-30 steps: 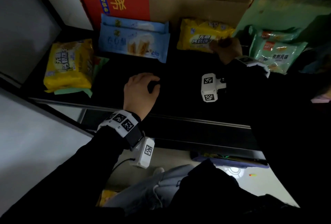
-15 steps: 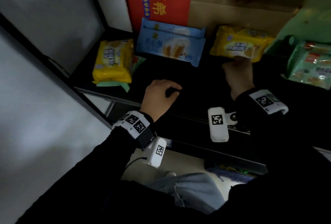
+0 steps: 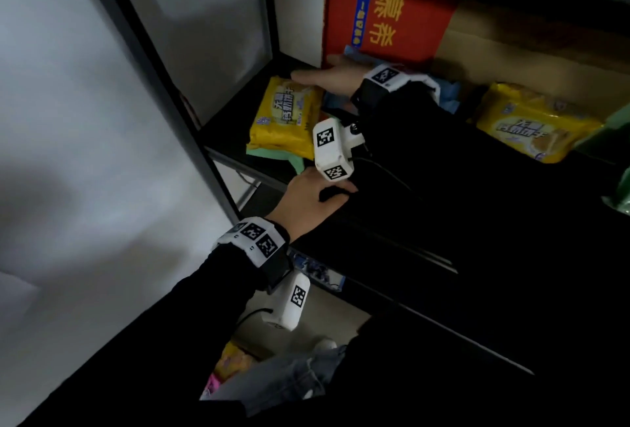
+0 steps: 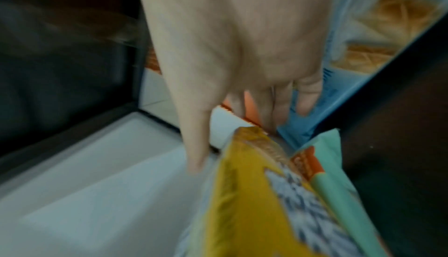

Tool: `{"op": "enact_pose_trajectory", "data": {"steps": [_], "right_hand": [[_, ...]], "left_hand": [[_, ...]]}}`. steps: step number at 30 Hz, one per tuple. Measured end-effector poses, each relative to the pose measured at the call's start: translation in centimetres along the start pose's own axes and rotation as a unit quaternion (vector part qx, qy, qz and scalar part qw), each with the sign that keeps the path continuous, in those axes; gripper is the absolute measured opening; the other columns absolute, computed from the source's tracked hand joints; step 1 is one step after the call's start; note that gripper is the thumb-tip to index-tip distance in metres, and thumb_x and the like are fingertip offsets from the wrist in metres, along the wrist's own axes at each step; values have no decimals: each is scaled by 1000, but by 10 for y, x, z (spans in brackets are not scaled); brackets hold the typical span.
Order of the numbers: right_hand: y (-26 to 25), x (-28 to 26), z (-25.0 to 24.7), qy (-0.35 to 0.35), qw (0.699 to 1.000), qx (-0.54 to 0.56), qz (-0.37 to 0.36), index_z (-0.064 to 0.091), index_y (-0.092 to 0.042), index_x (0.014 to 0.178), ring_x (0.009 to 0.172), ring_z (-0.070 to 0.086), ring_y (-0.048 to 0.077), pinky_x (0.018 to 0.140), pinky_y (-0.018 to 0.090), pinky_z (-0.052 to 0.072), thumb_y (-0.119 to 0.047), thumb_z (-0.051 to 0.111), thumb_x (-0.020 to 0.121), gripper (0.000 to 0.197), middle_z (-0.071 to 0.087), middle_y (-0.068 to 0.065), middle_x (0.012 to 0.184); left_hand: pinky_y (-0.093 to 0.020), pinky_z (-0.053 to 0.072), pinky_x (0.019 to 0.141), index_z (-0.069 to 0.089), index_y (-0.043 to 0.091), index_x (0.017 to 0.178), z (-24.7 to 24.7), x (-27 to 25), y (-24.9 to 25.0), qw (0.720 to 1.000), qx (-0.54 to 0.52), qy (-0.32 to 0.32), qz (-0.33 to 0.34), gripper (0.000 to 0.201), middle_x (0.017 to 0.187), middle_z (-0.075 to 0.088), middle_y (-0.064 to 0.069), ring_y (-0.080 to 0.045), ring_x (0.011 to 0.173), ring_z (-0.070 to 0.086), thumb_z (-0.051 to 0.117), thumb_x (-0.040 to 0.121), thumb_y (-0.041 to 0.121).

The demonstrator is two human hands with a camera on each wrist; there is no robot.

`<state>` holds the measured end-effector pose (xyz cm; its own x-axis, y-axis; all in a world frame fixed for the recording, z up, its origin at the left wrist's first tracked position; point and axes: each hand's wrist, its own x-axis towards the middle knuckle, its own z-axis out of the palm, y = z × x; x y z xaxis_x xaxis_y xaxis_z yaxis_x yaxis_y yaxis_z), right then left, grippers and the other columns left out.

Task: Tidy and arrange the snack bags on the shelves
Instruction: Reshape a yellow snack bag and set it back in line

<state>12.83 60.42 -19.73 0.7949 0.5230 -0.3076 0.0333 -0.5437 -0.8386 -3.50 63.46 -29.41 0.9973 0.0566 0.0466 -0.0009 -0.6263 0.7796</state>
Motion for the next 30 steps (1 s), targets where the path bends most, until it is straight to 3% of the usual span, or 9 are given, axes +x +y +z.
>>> {"op": "enact_pose_trajectory", "data": {"steps": [4, 8, 10, 13, 18, 22, 24, 27, 30], "right_hand": [[10, 7, 3, -36, 997, 65, 19, 59, 0, 121, 102, 66, 18, 79, 27, 55, -29, 74, 82, 51, 66, 12, 120], [16, -5, -1, 5, 990, 144, 3, 59, -4, 118, 66, 60, -4, 46, 12, 45, -23, 71, 85, 39, 65, 2, 112], [23, -18, -6, 28, 978, 207, 2, 55, -6, 124, 79, 60, 1, 52, 15, 47, -21, 70, 86, 43, 63, 4, 120], [43, -42, -19, 65, 946, 317, 9, 56, -10, 126, 107, 56, 11, 78, 26, 47, -21, 65, 89, 40, 60, 5, 129], [104, -90, -51, 137, 883, 449, 2, 64, -18, 108, 102, 61, 8, 83, 24, 48, -27, 60, 93, 18, 69, -4, 106], [156, -130, -71, 237, 845, 479, 25, 62, -5, 111, 101, 64, 14, 87, 25, 51, -20, 62, 91, 25, 68, 8, 109], [173, -148, -79, 270, 836, 475, 41, 58, -5, 108, 93, 65, 13, 78, 22, 53, -18, 65, 89, 23, 67, 10, 106], [192, -173, -94, 291, 857, 420, 66, 52, -7, 125, 94, 65, 14, 77, 26, 52, -22, 71, 84, 47, 65, 6, 117], [204, -193, -108, 272, 885, 374, 55, 58, -13, 126, 101, 68, 17, 81, 31, 55, -26, 72, 82, 48, 69, 3, 116]], "left_hand": [[-37, 39, 103, 69, 15, 111, -1, 2, 0, 1000, -17, -3, -2, 22, 126, 61, -4, -19, 124, 49, 62, 91, 10], [-39, 42, 100, 70, 10, 109, 3, 2, -1, 999, -15, 26, 12, 20, 121, 65, -7, -22, 120, 54, 62, 91, 8], [-40, 46, 93, 70, 6, 110, 8, 1, -2, 998, 17, 48, 22, 21, 117, 65, -13, -29, 115, 56, 63, 90, 8], [-35, 43, 91, 70, 4, 106, 15, 2, -1, 995, 47, 76, 35, 19, 110, 68, -12, -34, 109, 58, 66, 88, 7], [-29, 46, 94, 54, 24, 120, 31, 17, 25, 988, -108, 90, -56, 41, 104, 63, 14, -8, 105, 58, 72, 84, 31], [-10, 44, 85, 36, 21, 138, 53, 36, 60, 967, -240, 65, -62, 72, 110, 56, 20, 9, 100, 56, 73, 80, 43], [-13, 43, 84, 40, 19, 138, 64, 50, 74, 966, -244, 59, -68, 65, 111, 58, 15, 3, 98, 58, 68, 84, 43], [-14, 48, 87, 49, 21, 131, 81, 65, 86, 965, -256, 9, -54, 46, 113, 61, 9, -1, 98, 60, 63, 90, 37], [-40, 49, 100, 48, 27, 122, 96, 75, 93, 962, -263, -58, -49, 36, 120, 62, 2, -13, 108, 62, 62, 91, 37]]}}
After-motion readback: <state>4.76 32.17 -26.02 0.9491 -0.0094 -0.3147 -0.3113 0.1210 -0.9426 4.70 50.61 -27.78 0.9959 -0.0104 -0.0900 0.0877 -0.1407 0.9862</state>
